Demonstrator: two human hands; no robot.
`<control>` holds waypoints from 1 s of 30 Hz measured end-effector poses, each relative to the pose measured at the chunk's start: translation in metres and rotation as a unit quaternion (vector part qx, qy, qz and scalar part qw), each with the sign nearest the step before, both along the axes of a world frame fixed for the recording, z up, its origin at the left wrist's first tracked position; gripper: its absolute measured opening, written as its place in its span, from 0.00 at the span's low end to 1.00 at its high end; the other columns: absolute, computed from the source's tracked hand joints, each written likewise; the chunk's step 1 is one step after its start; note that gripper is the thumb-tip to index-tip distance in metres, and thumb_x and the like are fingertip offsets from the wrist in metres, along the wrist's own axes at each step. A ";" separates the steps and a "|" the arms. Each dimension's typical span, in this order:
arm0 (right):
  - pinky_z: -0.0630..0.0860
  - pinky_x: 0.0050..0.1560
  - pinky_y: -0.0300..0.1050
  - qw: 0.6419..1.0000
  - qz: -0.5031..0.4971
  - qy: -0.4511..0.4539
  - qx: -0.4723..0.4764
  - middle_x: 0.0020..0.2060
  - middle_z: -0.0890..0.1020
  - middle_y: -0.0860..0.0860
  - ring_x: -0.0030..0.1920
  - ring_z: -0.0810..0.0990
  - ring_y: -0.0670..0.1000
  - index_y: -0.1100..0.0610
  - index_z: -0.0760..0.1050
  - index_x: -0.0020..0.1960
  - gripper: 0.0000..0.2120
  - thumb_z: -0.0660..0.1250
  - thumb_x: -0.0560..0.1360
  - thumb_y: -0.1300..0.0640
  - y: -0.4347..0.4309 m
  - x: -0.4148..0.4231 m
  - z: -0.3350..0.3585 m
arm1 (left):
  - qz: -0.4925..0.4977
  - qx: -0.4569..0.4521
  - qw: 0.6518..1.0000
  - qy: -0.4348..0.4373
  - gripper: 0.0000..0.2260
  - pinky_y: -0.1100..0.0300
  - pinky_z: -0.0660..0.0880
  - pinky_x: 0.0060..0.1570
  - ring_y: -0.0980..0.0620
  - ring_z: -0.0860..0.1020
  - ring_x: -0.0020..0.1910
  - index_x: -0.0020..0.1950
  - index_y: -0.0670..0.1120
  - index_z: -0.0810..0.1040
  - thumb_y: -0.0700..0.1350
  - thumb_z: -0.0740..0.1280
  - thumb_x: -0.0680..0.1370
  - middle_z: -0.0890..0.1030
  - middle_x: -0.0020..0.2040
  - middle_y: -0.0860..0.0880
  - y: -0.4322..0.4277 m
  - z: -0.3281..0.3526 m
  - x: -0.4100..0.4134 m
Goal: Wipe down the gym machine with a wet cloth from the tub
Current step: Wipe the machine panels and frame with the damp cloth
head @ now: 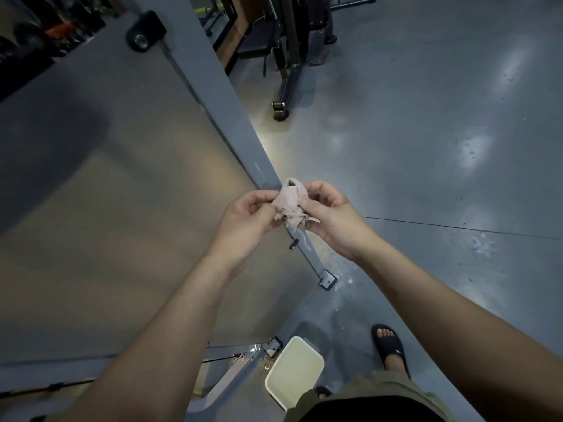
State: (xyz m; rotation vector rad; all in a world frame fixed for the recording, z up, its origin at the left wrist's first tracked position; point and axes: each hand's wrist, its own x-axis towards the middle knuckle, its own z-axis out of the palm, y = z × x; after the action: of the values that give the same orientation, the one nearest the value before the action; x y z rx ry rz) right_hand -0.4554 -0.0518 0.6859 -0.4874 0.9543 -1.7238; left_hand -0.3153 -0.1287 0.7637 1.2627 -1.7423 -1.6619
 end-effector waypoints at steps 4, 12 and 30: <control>0.76 0.55 0.56 0.999 0.022 0.019 -0.029 0.44 0.83 0.55 0.48 0.76 0.59 0.54 0.83 0.49 0.02 0.73 0.76 0.56 0.000 -0.001 -0.003 | 0.033 0.006 0.999 0.004 0.04 0.59 0.82 0.47 0.47 0.85 0.44 0.51 0.39 0.81 0.33 0.67 0.81 0.86 0.45 0.41 0.000 0.001 -0.004; 0.79 0.45 0.45 0.981 0.018 0.194 -0.021 0.51 0.84 0.50 0.46 0.82 0.46 0.54 0.78 0.61 0.14 0.74 0.77 0.62 -0.017 0.003 0.010 | 0.061 -0.046 0.996 -0.035 0.03 0.62 0.81 0.46 0.52 0.85 0.42 0.47 0.38 0.83 0.35 0.70 0.79 0.86 0.41 0.45 -0.007 0.011 -0.005; 0.75 0.44 0.49 0.766 -0.069 0.636 0.063 0.43 0.67 0.49 0.43 0.70 0.51 0.52 0.72 0.50 0.09 0.62 0.77 0.65 -0.076 0.007 -0.036 | -0.160 -0.690 0.612 -0.351 0.11 0.46 0.52 0.81 0.41 0.70 0.73 0.52 0.37 0.82 0.38 0.62 0.76 0.81 0.59 0.42 -0.033 0.031 0.025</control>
State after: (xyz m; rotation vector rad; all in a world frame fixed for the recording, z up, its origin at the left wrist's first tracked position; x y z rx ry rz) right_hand -0.4480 -0.1277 0.6496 -1.6254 2.0549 -1.2745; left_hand -0.2898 -0.1619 0.7946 0.7056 -2.7446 0.5596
